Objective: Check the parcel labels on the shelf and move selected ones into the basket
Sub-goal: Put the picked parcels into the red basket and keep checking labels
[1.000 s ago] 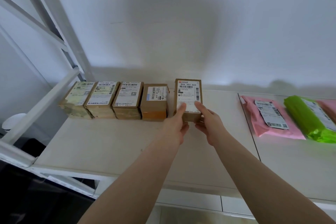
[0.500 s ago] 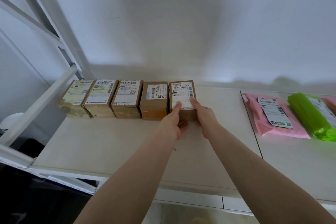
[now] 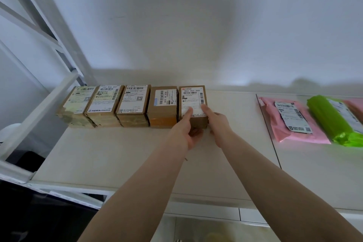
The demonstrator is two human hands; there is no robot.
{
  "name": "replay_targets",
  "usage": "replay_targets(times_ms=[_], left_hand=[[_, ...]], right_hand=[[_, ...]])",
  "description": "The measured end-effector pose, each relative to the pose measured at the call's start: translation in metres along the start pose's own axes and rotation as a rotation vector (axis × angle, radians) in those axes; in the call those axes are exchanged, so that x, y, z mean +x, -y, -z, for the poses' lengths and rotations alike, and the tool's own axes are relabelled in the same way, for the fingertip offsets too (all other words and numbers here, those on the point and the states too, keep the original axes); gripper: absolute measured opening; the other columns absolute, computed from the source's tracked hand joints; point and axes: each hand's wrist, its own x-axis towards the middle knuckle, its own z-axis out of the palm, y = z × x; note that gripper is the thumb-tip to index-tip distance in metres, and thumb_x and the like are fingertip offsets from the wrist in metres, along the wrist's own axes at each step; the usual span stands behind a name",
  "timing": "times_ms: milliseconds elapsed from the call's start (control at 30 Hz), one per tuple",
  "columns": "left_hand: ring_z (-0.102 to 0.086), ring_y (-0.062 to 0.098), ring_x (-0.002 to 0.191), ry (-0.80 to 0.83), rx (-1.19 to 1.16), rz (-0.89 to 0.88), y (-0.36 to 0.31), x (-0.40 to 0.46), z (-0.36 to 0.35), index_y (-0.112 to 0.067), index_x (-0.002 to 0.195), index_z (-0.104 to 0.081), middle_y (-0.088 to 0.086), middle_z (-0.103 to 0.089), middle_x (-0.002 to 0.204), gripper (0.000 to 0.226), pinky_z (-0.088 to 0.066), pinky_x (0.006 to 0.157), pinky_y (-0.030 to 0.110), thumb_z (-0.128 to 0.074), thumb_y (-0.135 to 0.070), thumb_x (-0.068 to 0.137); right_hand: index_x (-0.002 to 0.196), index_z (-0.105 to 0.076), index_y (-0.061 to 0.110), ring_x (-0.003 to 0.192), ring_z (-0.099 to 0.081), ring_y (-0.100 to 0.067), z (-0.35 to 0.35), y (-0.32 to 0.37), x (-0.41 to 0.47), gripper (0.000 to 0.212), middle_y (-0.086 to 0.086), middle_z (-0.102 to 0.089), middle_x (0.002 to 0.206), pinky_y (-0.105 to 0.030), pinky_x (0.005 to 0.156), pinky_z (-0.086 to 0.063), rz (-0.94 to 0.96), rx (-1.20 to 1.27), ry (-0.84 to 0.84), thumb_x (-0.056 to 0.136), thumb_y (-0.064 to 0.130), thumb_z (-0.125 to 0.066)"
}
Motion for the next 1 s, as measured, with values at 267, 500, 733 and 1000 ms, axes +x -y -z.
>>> replay_targets(times_ms=[267, 500, 733, 1000], left_hand=[[-0.066, 0.024, 0.091, 0.043, 0.224, 0.077, 0.028, -0.004, -0.024, -0.008, 0.113, -0.06, 0.011, -0.066, 0.109, 0.065, -0.056, 0.071, 0.037, -0.074, -0.058, 0.073], [-0.063, 0.018, 0.099, 0.165, 0.254, -0.009, 0.064, -0.014, -0.077, -0.011, 0.125, -0.06, 0.002, -0.066, 0.101, 0.037, -0.048, 0.089, 0.032, -0.063, -0.027, 0.092], [-0.053, 0.02, 0.078, 0.06, 0.408, -0.137, 0.134, -0.004, -0.155, -0.008, 0.104, -0.06, 0.006, -0.058, 0.094, 0.04, -0.045, 0.068, 0.028, -0.07, -0.041, 0.084], [-0.068, 0.027, 0.081, -0.123, 0.48, -0.365, 0.194, 0.037, -0.205, -0.003, 0.11, -0.063, 0.012, -0.07, 0.102, 0.078, -0.056, 0.066, 0.033, -0.078, -0.054, 0.053]], right_hand=[[0.104, -0.059, 0.012, 0.078, -0.054, -0.015, 0.035, 0.007, -0.012, 0.038, -0.001, -0.059, 0.089, -0.027, 0.064, -0.04, 0.007, 0.088, 0.005, 0.094, 0.048, -0.058], [0.111, -0.066, 0.004, 0.092, -0.06, -0.024, 0.092, 0.006, -0.016, 0.045, -0.012, -0.065, 0.103, -0.039, 0.087, -0.05, 0.01, 0.242, -0.073, 0.094, 0.045, -0.057], [0.096, -0.064, 0.01, 0.079, -0.058, -0.019, 0.206, -0.017, -0.019, 0.038, -0.008, -0.064, 0.091, -0.03, 0.07, -0.05, -0.119, 0.334, -0.156, 0.094, 0.047, -0.058], [0.072, -0.051, 0.015, 0.05, -0.041, -0.015, 0.282, -0.047, -0.003, 0.04, -0.007, -0.052, 0.067, -0.017, 0.042, -0.034, -0.287, 0.465, -0.023, 0.09, 0.049, -0.062]])
